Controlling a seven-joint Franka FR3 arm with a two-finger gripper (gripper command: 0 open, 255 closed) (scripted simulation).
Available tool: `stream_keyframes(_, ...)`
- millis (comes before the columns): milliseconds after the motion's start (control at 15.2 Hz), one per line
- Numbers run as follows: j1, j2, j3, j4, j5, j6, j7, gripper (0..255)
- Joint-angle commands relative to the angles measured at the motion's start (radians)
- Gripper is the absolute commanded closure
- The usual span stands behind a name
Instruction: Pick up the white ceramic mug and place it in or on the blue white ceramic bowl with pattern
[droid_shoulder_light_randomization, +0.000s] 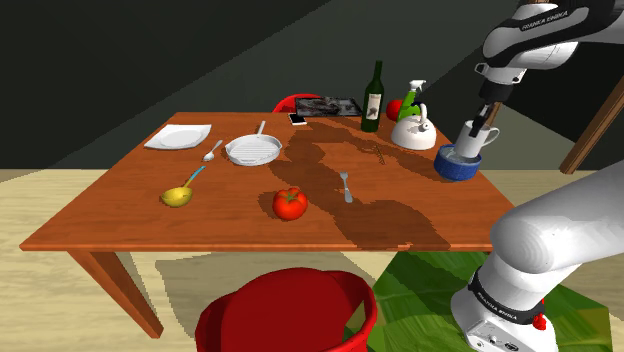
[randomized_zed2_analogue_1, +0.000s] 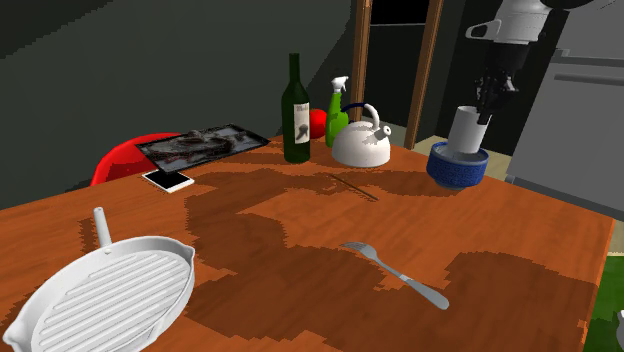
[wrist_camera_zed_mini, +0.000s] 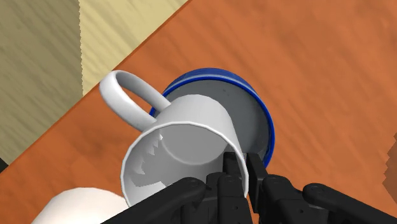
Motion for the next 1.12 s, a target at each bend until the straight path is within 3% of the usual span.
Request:
stream_keyframes(0, 0.000, 0.000, 0.000, 0.000, 0.000, 0.000, 0.000, 0)
stream_keyframes(330, 0.000, 0.000, 0.000, 0.000, 0.000, 0.000, 0.000, 0)
stream_keyframes(594, 0.000, -0.029, 0.028, 0.105, 0.006, -0.132, 0.003, 0)
stream_keyframes(1056, 0.000, -0.029, 0.028, 0.105, 0.006, -0.132, 0.003, 0)
